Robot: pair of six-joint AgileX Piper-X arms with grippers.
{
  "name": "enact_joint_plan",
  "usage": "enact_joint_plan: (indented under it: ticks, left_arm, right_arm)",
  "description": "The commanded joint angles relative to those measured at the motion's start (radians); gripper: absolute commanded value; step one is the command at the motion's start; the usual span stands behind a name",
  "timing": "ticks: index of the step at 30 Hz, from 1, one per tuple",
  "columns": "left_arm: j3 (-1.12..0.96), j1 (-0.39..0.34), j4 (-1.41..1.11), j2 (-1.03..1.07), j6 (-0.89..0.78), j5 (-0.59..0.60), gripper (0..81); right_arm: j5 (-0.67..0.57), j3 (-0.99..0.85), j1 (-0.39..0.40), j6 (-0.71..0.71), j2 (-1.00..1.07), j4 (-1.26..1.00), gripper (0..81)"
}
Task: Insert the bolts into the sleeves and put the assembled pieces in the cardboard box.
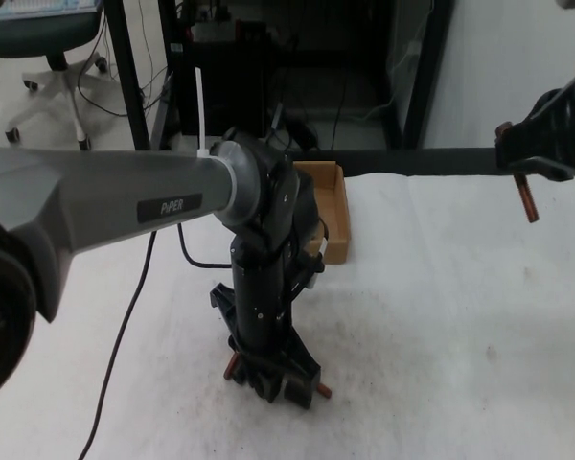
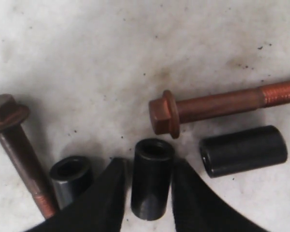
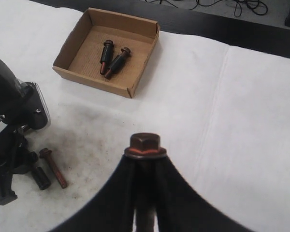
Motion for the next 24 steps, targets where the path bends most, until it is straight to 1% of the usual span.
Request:
enact_joint_plan:
  ticks: [1,2,3,9,12,16,21,24]
  left_arm:
    - [0.004,-0.004,-0.049,0.024,0.008,-0.007,9.9]
    - [0.004,-0.004,-0.054,0.024,0.008,-0.007,1.7]
    - [0.001,-0.004,-0.057,0.024,0.008,-0.007,0.1]
    - [-0.056,-0.004,-0.067,0.016,-0.035,-0.007,0.0]
    - [-0.099,-0.001,-0.083,-0.021,-0.037,-0.009,0.0]
    - [-0.120,-0.001,-0.138,-0.126,0.011,-0.094,0.0]
    - [-0.052,0.012,-0.251,-0.309,-0.045,-0.101,0.0]
    - [0.072,0.018,-0.348,-0.450,-0.088,-0.069,0.0]
  right_arm:
    - [-0.010,-0.003,0.002,0.001,0.017,-0.005,0.8]
    - [-0.010,-0.003,0.002,0.001,0.019,-0.005,0.8]
    - [-0.010,-0.003,0.002,0.001,0.019,-0.005,0.8]
    - [-0.008,-0.003,0.000,0.001,0.018,-0.005,0.8]
    - [-0.008,-0.003,0.000,0.001,0.018,-0.005,0.8]
    - [-0.008,-0.003,0.000,0.001,0.018,-0.005,0.8]
    - [-0.015,-0.003,-0.006,0.060,0.018,-0.043,0.8]
    - [-0.093,-0.003,-0.013,0.100,0.013,-0.082,0.8]
